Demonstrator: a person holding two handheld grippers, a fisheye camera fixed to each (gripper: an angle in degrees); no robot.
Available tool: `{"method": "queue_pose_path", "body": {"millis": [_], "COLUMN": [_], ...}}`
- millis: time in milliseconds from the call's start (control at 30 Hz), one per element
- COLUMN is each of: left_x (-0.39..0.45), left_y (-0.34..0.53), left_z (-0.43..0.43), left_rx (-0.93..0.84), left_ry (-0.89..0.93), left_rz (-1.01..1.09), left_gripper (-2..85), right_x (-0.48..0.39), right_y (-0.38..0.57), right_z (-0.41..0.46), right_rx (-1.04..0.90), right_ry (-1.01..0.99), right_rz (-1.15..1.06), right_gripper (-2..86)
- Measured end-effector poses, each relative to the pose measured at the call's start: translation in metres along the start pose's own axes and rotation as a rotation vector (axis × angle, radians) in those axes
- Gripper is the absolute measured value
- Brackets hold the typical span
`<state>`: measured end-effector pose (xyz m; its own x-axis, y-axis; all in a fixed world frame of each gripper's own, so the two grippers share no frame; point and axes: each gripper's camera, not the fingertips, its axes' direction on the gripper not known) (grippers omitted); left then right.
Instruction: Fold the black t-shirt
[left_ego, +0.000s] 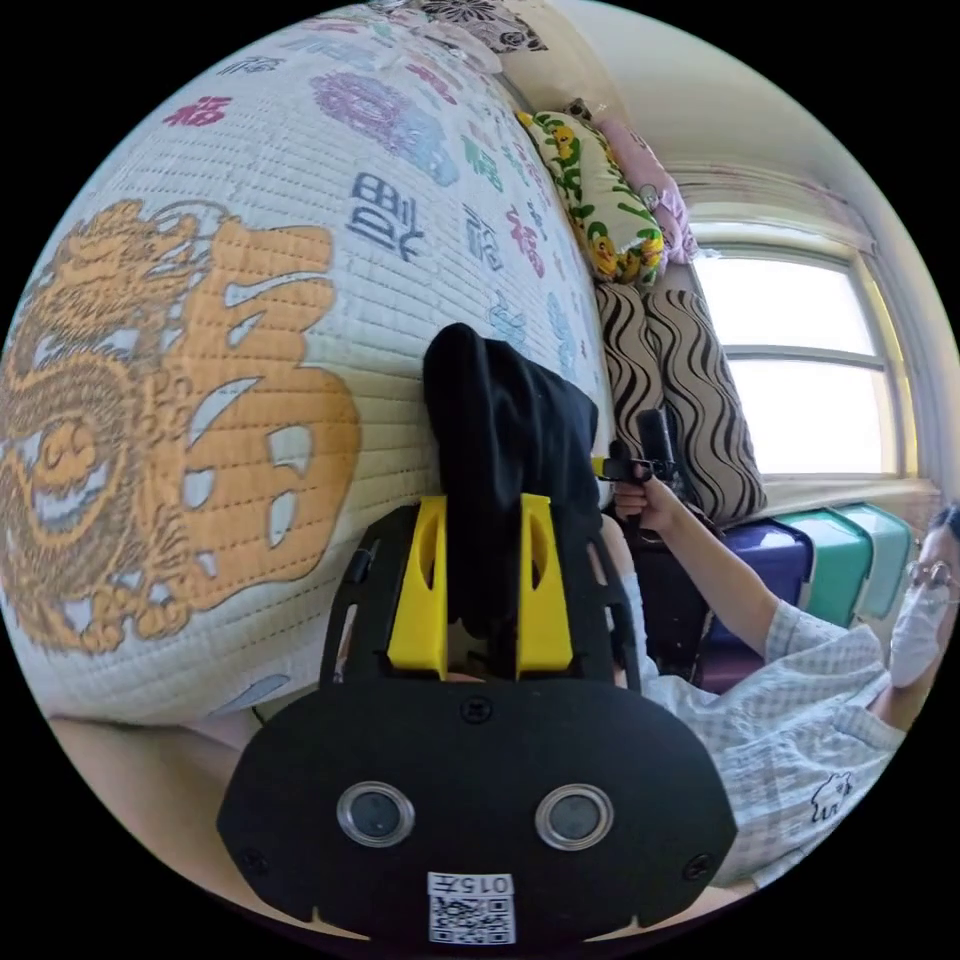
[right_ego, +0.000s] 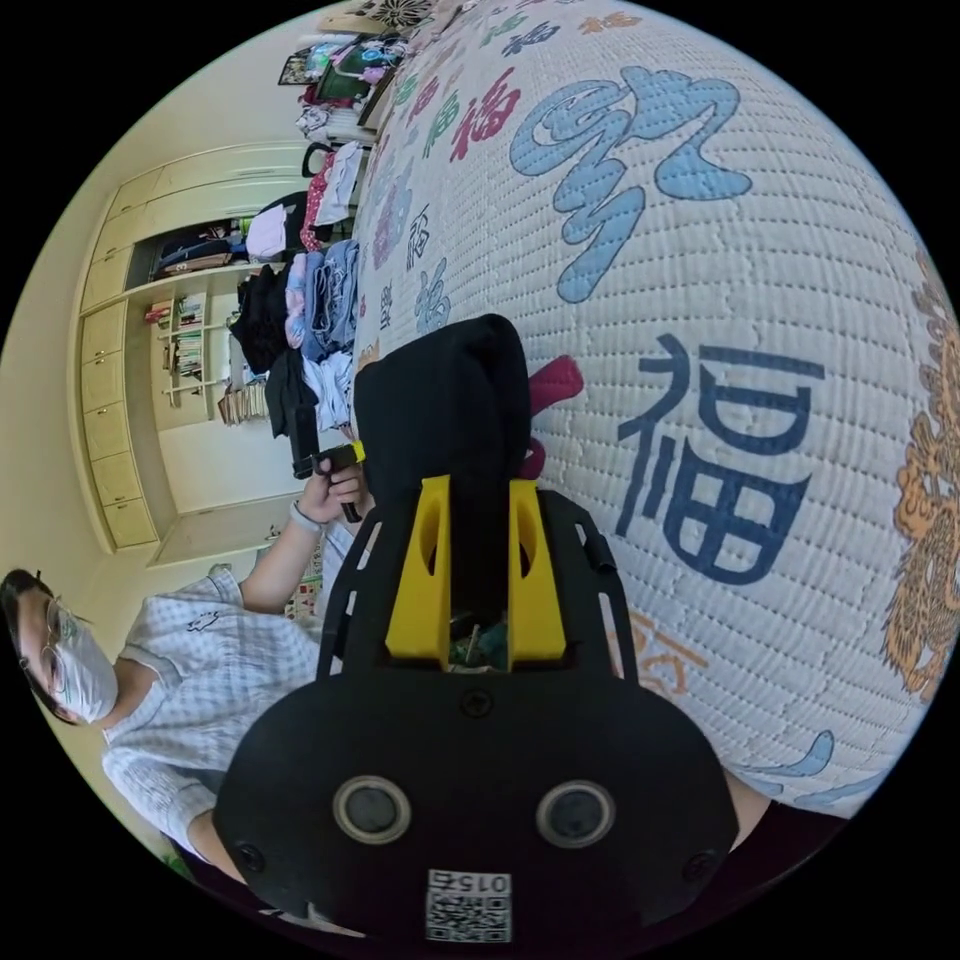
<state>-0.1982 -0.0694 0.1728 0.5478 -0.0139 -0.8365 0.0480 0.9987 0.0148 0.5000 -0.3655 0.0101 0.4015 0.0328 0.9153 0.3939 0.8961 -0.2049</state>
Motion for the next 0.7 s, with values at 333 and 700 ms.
{"method": "queue_pose_path", "body": {"millis": [333,700], "left_x": [0.097,0.325], "left_y": [-0.045,-0.172], "left_z": [0.069,0.395], "left_rx": [0.029,-0.135], "left_ry": [0.069,0.353], "left_rz": [0.182,0.416], "left_gripper": [4.6,4.6], "right_x": [-0.031,-0.031], "right_y": [0.045,0.164], "right_z": [-0.103,-0.381], "right_rx": [0.084,0.247], "right_ry": [0.069,0.685], "right_rz": [-0.083,0.241], "right_gripper": [6.4,6.4]}}
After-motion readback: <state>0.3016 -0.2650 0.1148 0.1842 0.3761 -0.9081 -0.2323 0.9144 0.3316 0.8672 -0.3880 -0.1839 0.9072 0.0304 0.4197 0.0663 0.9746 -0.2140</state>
